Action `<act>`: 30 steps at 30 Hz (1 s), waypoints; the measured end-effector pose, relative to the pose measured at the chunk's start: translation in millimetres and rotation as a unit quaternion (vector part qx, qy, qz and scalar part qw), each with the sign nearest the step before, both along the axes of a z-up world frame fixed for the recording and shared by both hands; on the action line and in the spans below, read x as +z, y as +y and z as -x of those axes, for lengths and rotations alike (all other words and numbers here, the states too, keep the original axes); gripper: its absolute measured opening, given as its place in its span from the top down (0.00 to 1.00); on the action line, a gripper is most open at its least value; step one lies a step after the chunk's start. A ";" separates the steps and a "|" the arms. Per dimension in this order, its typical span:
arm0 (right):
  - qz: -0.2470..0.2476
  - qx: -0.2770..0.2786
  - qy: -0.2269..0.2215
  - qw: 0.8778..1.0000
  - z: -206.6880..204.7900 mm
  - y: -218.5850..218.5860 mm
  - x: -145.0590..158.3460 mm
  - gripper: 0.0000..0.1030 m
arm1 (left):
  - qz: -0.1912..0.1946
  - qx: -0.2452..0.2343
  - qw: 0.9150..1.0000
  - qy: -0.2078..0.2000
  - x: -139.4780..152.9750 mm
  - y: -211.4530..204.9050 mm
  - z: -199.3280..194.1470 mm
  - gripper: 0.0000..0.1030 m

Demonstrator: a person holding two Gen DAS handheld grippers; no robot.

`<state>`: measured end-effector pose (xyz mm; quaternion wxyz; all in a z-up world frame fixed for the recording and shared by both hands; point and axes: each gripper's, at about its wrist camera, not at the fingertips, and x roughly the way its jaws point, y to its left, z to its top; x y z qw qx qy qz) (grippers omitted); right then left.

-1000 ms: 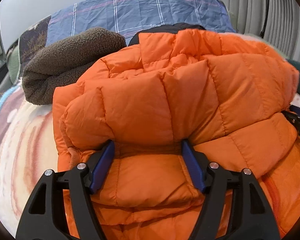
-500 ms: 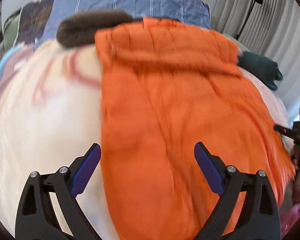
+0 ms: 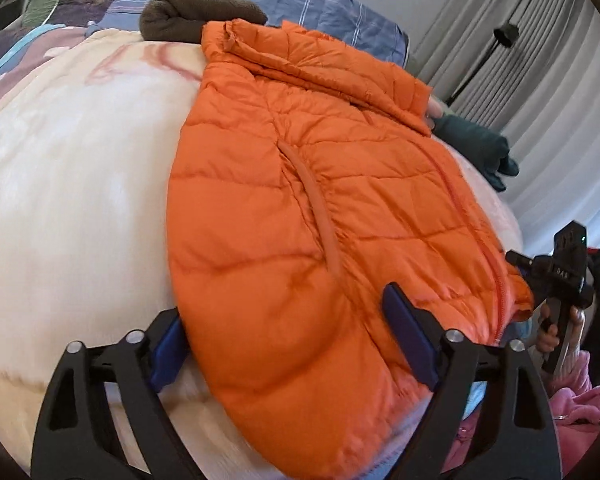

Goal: Fold large clothes

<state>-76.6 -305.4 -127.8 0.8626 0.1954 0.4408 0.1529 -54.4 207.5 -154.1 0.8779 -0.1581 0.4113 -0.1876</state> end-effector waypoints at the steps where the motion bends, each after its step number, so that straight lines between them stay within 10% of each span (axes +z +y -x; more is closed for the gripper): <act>1: -0.009 0.002 0.004 1.000 4.1 0.1 0.2 0.41 | 0.006 0.001 1.000 -0.001 0.2 0.5 3.2 0.21; 9: -0.102 0.018 0.009 0.995 -8.8 5.6 -2.5 0.53 | 0.019 -0.024 0.999 -0.011 2.2 -19.2 -10.9 0.28; 13: -0.062 0.041 -0.007 0.997 -1.6 18.9 11.1 0.55 | 0.023 -0.029 0.999 -0.014 7.9 -22.3 -11.9 0.66; 19: -0.052 0.028 -0.014 0.998 7.0 8.9 20.6 0.88 | 0.032 -0.011 0.999 -0.032 22.7 -9.3 -2.4 0.85; 30: -0.079 0.017 -0.217 0.973 46.2 -6.7 143.1 0.94 | 0.030 -0.014 0.977 -0.209 143.6 -8.7 45.6 0.90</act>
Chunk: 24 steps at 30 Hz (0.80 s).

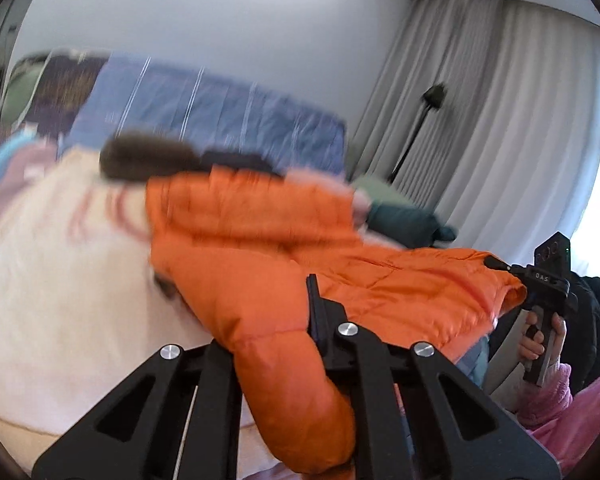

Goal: Fold large clothes

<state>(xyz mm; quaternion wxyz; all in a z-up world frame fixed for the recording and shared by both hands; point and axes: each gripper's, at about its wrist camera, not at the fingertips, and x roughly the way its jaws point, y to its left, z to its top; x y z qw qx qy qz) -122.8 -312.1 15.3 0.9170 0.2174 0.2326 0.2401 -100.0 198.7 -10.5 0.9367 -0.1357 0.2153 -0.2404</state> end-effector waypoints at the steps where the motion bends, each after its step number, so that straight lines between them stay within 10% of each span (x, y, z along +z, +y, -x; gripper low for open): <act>1: 0.000 0.006 -0.018 1.000 10.3 -0.9 12.6 0.94 | 0.000 0.000 1.000 -0.016 11.3 0.4 9.9 0.90; 8: 0.023 0.011 -0.083 0.996 44.3 1.9 51.1 0.86 | -0.023 0.007 0.996 -0.089 56.1 -5.1 55.1 0.84; 15: -0.014 -0.026 0.021 0.999 -27.7 -9.9 3.3 0.84 | -0.034 0.030 0.999 0.013 16.9 -9.5 -11.2 0.84; 24: 0.022 -0.056 0.046 0.997 -114.0 0.9 -11.0 0.84 | -0.048 0.039 0.996 0.064 2.8 -14.5 -98.1 0.84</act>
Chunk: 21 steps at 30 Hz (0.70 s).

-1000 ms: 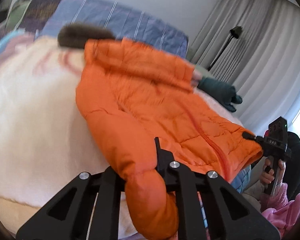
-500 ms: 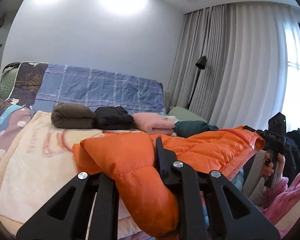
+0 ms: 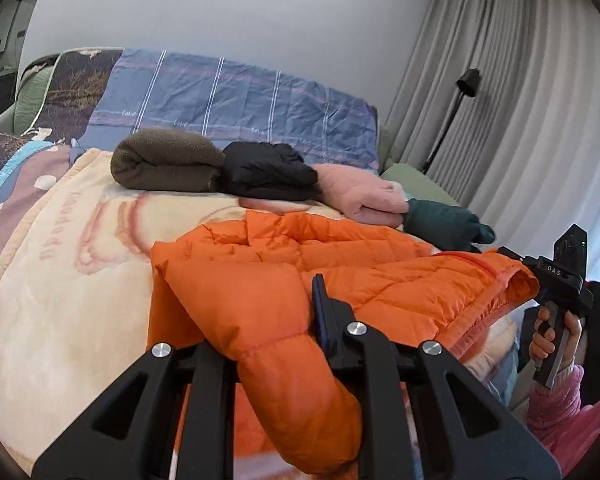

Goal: Fold large clothes

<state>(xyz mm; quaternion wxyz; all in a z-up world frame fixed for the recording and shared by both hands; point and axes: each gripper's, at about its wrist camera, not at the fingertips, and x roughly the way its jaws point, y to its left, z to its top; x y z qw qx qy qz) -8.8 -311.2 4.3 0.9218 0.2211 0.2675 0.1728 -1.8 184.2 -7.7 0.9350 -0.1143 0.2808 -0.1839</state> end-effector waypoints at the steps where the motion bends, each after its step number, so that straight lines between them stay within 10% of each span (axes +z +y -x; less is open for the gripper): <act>1: 0.003 -0.003 0.003 1.000 -7.5 1.7 -2.2 0.84 | -0.005 0.002 1.000 0.003 -0.2 -1.6 -11.9 0.83; 11: 0.061 -0.041 0.090 0.993 -133.4 5.7 -73.5 0.81 | 0.005 0.049 0.993 0.110 -78.0 4.3 -151.0 0.73; 21: 0.080 -0.026 0.091 0.992 -153.9 14.2 -95.7 0.77 | -0.015 0.041 0.995 0.095 -93.8 1.9 -159.6 0.71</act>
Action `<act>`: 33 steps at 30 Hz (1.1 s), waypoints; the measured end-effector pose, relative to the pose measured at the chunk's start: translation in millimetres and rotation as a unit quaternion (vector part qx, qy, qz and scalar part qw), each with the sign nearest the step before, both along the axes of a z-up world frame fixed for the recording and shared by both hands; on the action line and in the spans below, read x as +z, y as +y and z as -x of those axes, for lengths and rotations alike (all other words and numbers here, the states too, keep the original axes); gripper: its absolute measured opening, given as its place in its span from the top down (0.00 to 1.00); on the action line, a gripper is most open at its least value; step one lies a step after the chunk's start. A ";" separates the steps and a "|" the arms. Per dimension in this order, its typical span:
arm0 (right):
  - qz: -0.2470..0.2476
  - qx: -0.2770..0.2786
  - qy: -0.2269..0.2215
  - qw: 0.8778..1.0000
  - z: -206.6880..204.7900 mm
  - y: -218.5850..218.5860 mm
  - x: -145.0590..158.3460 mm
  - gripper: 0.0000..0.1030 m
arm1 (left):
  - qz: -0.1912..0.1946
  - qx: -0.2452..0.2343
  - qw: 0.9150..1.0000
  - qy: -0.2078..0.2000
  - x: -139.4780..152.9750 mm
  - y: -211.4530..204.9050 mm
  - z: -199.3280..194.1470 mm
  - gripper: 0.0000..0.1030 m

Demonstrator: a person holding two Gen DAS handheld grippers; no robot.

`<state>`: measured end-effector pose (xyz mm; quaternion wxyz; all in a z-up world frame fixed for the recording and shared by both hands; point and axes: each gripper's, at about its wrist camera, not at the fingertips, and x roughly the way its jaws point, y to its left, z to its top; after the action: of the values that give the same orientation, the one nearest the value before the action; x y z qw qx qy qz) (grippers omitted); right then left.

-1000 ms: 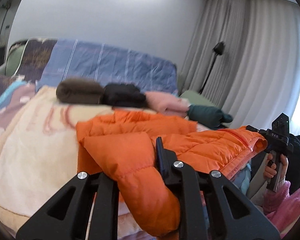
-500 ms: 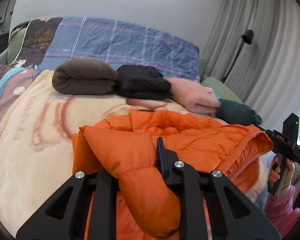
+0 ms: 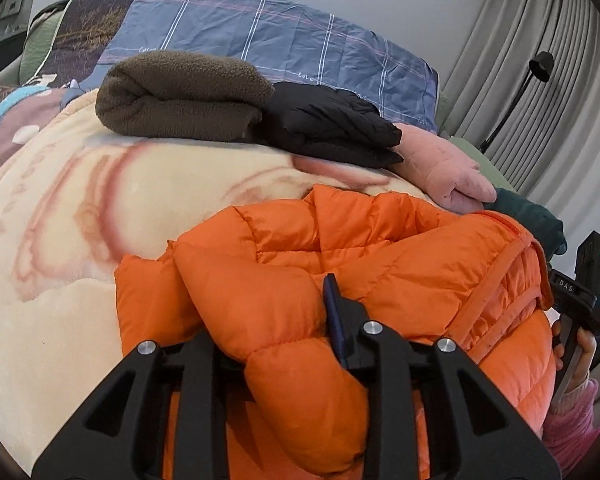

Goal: Fold large clothes

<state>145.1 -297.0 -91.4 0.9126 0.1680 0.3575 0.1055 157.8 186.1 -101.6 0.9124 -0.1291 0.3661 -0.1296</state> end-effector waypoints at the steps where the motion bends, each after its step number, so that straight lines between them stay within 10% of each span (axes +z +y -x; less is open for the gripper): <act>1: -0.003 -0.003 0.003 1.000 0.4 -1.5 0.4 0.77 | 0.001 0.001 1.000 -0.002 1.1 0.7 1.4 0.71; 4: -0.019 -0.027 0.011 0.999 8.4 -9.1 10.8 0.69 | 0.035 0.006 0.999 -0.019 13.6 8.6 12.6 0.61; 7: -0.054 -0.065 0.001 0.996 24.3 -27.3 29.2 0.39 | 0.041 0.008 0.998 -0.046 32.6 13.7 30.1 0.47; 14: 0.024 -0.102 -0.057 0.993 67.6 -38.8 67.1 0.37 | -0.031 0.033 0.991 -0.124 76.8 15.1 87.2 0.37; 19: 0.101 -0.022 -0.067 0.992 82.0 -15.6 67.4 0.29 | -0.036 0.019 0.987 -0.158 96.0 16.6 117.5 0.32; 24: 0.216 0.043 -0.054 0.974 71.6 21.9 51.3 0.25 | -0.123 -0.006 0.986 -0.115 80.8 -8.0 101.6 0.24; 33: 0.117 0.054 0.000 0.992 -21.7 11.2 46.0 0.26 | -0.107 0.021 0.993 -0.041 64.3 8.2 1.9 0.24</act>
<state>166.7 -285.8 -45.4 0.9188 0.0409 0.3762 0.1120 155.9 194.4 -37.3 0.9377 -0.0333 0.3376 -0.0754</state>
